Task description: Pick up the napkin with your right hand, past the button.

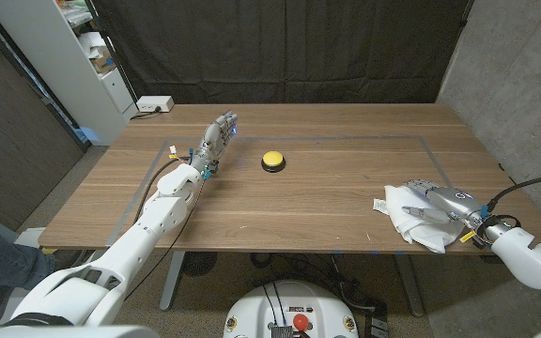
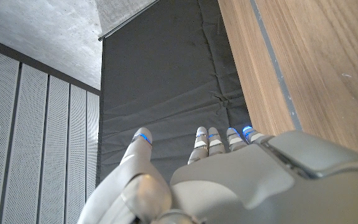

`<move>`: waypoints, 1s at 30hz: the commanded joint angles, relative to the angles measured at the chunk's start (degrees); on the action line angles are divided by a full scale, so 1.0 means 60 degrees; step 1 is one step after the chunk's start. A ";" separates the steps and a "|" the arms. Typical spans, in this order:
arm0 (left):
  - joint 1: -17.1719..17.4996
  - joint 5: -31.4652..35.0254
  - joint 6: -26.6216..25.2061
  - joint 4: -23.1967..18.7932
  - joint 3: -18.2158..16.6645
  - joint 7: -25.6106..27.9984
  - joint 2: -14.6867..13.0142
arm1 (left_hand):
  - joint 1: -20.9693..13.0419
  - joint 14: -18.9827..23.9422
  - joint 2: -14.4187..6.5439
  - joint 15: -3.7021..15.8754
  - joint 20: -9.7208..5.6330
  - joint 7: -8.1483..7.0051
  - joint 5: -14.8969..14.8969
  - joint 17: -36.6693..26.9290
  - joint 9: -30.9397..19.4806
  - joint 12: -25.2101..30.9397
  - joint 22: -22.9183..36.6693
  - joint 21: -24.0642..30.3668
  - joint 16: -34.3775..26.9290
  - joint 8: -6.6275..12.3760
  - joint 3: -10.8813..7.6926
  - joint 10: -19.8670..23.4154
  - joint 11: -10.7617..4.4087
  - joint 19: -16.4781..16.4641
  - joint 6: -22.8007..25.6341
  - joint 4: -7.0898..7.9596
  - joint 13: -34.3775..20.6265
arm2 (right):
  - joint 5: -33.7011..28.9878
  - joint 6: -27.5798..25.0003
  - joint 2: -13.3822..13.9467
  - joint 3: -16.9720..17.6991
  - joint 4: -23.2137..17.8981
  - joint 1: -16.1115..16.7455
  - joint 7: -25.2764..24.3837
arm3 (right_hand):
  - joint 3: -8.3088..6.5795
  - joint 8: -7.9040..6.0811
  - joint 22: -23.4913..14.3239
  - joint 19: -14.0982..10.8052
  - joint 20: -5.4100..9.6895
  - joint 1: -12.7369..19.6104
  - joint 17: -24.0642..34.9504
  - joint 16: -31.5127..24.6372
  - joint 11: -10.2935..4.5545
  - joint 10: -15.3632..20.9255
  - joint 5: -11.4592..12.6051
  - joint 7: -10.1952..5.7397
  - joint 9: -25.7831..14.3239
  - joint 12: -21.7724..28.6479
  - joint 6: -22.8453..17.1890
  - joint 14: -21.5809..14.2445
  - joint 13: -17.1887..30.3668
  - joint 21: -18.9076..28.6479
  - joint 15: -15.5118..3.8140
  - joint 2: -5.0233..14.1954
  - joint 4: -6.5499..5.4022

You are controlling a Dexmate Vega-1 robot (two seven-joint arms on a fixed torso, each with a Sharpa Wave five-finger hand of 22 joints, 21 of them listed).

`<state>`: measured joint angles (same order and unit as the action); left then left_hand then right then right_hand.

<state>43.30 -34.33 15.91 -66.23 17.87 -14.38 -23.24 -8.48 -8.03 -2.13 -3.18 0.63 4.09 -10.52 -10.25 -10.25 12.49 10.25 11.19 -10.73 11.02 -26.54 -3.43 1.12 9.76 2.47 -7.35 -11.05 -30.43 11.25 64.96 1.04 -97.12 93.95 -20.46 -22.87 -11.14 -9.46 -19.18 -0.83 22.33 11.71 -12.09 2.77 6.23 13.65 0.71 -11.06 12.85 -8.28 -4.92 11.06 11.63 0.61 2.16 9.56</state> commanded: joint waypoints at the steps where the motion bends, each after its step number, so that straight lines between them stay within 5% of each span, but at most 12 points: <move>1: -0.0078 0.0010 -0.0013 0.0154 -0.0041 -0.0096 0.0051 | -0.0113 -0.0086 0.0030 -0.0030 0.0109 0.0066 -0.0006 -0.0024 -0.0030 -0.0021 0.0021 0.0006 0.0012 -0.0025 0.0038 -0.0001 0.0009 0.0110 0.0017 0.0015 -0.0039 | 0.0264 -0.0451 0.0345 -0.0568 0.0033 -0.0216 -0.0043 | -0.0084 -0.0027 -0.0050 -0.0029 -0.0096 0.0314 0.0012 -0.0082 -0.0015 0.0020 0.0049 0.0004 -0.0014 -0.0059 0.0058 -0.0255 0.0056 -0.0054 -0.0063 -0.0016 0.0090; 9: -0.0061 -0.0011 0.0034 0.0189 -0.0095 -0.0093 0.0093 | -0.0115 -0.0089 0.0024 0.0008 0.0085 0.0035 -0.0006 -0.0025 -0.0031 -0.0020 0.0022 0.0012 0.0009 -0.0015 0.0048 0.0007 -0.0034 0.0109 0.0043 0.0018 -0.0039 | 0.0495 -0.0569 0.0577 -0.0967 0.0072 -0.0511 -0.0066 | -0.0333 -0.0138 -0.0108 -0.1241 -0.0113 0.1035 0.0222 -0.0520 -0.0109 0.0273 0.0031 -0.0031 -0.0027 -0.0040 -0.0122 -0.1268 0.0127 0.0314 -0.0164 -0.0127 0.0059; 15: -0.0034 -0.0041 0.0031 0.0202 -0.0122 -0.0077 0.0134 | -0.0115 -0.0088 0.0024 0.0002 0.0107 0.0034 -0.0006 -0.0026 -0.0031 -0.0018 0.0022 0.0012 0.0006 -0.0018 0.0056 0.0017 -0.0021 0.0118 0.0037 0.0018 -0.0040 | 0.0718 -0.0538 0.0713 -0.1285 0.0137 -0.0839 -0.0077 | -0.0582 -0.0313 -0.0136 -0.2841 -0.0101 0.1988 0.0507 -0.0988 -0.0089 0.0853 0.0010 0.0062 -0.0040 0.0073 -0.0738 -0.2149 0.0179 0.0746 -0.0271 -0.0130 0.0092; 21: -0.0067 -0.0017 0.0057 0.0286 -0.0106 -0.0063 0.0201 | -0.0117 -0.0084 0.0019 0.0009 0.0130 0.0041 -0.0006 -0.0026 -0.0031 -0.0019 0.0023 0.0014 0.0003 -0.0017 0.0063 0.0020 -0.0012 0.0124 0.0041 0.0020 -0.0040 | 0.0762 -0.0551 0.0852 -0.1529 0.0166 -0.1086 -0.0267 | -0.0583 -0.0483 -0.0118 -0.4718 0.0358 0.3234 0.1085 -0.1738 -0.0123 0.1560 -0.0185 -0.0113 -0.0073 0.0192 -0.1663 -0.2980 0.0255 0.1224 -0.0666 -0.0033 0.0073; 30: -0.0115 0.0015 0.0098 0.0395 -0.0095 -0.0069 0.0277 | -0.0120 -0.0098 0.0009 -0.0008 0.0185 0.0050 -0.0007 -0.0027 -0.0032 -0.0022 0.0025 0.0014 0.0005 -0.0022 0.0076 0.0022 -0.0030 0.0145 0.0029 0.0024 -0.0042 | 0.0672 -0.0666 0.1050 -0.1923 0.0176 -0.1431 -0.0517 | -0.0499 -0.1034 -0.0145 -0.5636 0.0978 0.4686 0.1982 -0.2676 -0.0312 0.2333 -0.0384 -0.0441 -0.0264 0.0555 -0.3520 -0.3769 0.0515 0.1382 -0.1121 0.0274 0.0085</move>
<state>42.90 -34.41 16.13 -64.43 17.27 -14.81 -22.06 -8.48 -8.03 -2.13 -3.18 1.26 4.09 -10.52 -10.25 -10.25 12.49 10.25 11.19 -10.73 11.02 -26.37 -3.43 1.12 9.76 2.46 -7.18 -11.05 -26.41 7.68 69.79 -7.61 -96.31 87.92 -22.10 -26.03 -16.31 -10.17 -51.37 4.11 47.52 21.85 -26.41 1.34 18.40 11.64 -1.49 -12.06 15.10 -26.30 -25.97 13.46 19.30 -2.56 3.01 10.19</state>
